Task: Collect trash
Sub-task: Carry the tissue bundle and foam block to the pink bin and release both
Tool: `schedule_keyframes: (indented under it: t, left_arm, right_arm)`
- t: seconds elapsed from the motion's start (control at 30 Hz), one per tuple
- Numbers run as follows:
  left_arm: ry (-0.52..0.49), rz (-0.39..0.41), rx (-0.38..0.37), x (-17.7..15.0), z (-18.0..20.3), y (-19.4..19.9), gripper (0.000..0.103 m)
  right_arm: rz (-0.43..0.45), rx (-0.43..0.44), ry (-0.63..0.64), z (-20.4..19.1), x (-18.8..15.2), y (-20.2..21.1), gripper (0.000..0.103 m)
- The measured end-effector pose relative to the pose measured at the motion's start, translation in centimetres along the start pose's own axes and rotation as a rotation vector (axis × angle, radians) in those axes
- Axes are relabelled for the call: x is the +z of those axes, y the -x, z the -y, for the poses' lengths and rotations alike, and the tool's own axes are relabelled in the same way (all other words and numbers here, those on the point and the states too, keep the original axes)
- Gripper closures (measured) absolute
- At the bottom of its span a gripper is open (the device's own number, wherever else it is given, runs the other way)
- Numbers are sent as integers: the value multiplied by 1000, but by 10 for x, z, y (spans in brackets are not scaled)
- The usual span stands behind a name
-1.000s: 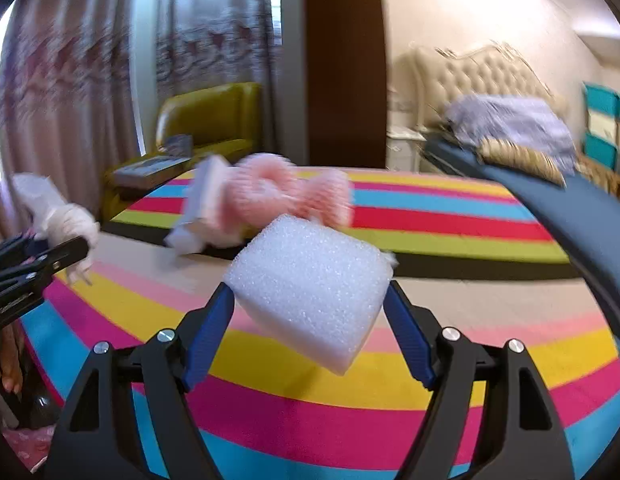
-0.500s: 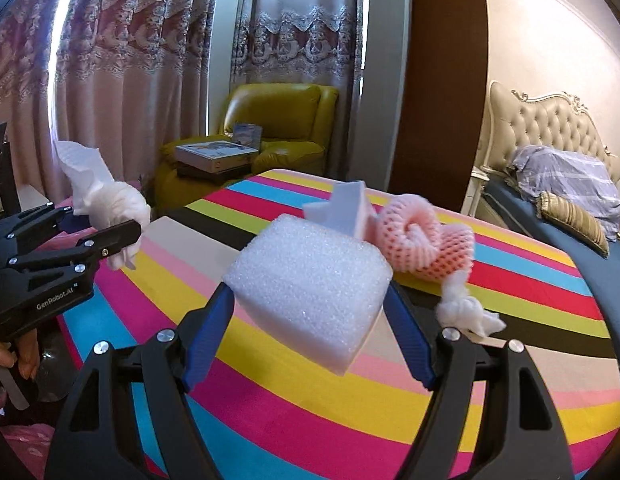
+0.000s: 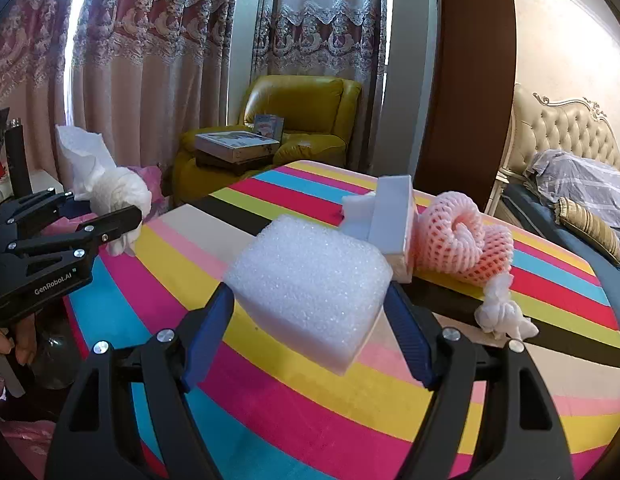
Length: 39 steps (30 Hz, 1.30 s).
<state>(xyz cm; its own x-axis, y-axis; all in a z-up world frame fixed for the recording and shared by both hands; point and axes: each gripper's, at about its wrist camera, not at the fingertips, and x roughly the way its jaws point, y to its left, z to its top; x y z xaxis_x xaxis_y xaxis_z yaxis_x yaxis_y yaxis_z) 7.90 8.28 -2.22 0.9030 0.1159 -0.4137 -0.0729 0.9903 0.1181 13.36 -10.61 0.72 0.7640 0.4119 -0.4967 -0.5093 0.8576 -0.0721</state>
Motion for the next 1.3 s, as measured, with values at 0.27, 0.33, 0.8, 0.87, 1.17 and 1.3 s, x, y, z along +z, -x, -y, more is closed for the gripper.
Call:
schedule_keyframes:
  t: [0.27,0.33,0.8,0.87,1.17,1.3]
  left_arm:
    - [32,9,39,1,-20,3,61]
    - [40,8,54,1,-29,3,61]
    - [122,-27,197,-8,-134,3,61]
    - [139,-34,211,-10,-152,3,61]
    - [215,-95,225,-19,-229,-10,60]
    - [234,-115,222,-20,-252,-18,60]
  right_arm:
    - [-12,46,50,-20,12,-13,29]
    - [-15,68,55,-26,18,-18,29]
    - [-43,236,115,-104,69,-65,28]
    - [-38,263,131,-122,77,-71,28]
    - [-39,335,205,-188,113,-109,27]
    - [-37,368,232,-214,125,-124,27]
